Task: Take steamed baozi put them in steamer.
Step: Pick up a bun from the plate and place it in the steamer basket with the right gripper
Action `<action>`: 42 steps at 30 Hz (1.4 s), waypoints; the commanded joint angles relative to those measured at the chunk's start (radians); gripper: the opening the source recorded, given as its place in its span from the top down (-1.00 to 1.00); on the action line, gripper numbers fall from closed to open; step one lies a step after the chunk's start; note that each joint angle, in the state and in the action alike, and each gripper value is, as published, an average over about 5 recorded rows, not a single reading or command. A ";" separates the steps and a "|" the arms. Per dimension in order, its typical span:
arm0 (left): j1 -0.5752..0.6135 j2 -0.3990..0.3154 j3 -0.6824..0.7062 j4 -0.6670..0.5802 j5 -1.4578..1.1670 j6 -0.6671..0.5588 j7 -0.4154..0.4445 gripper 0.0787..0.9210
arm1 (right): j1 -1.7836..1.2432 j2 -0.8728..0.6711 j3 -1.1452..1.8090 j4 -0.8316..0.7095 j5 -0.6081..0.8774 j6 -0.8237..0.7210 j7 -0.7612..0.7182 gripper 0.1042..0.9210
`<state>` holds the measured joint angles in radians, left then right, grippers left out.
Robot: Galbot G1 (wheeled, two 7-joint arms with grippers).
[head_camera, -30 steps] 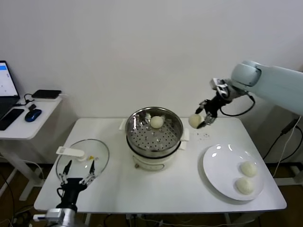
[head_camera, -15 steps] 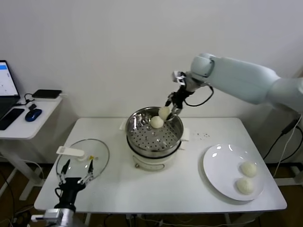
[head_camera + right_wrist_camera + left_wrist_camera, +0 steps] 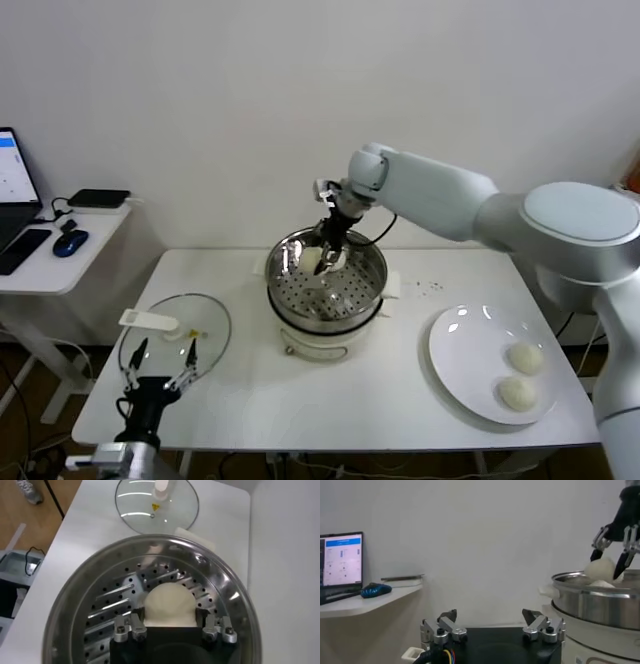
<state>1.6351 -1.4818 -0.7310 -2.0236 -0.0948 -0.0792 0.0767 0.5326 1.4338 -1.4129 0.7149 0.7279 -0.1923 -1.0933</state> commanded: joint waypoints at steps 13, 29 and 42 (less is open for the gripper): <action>-0.002 -0.004 -0.002 0.009 -0.005 -0.001 0.000 -0.77 | -0.088 0.087 0.036 -0.115 -0.062 0.010 -0.003 -0.33; -0.005 -0.005 0.001 0.015 -0.007 -0.002 -0.001 -0.77 | -0.101 0.105 0.051 -0.133 -0.067 0.014 0.001 -0.30; -0.004 -0.006 0.001 0.019 -0.007 -0.004 -0.001 -0.77 | -0.112 0.115 0.063 -0.146 -0.078 0.020 0.003 -0.30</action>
<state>1.6305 -1.4869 -0.7303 -2.0057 -0.1017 -0.0829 0.0759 0.4230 1.5468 -1.3529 0.5742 0.6545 -0.1740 -1.0924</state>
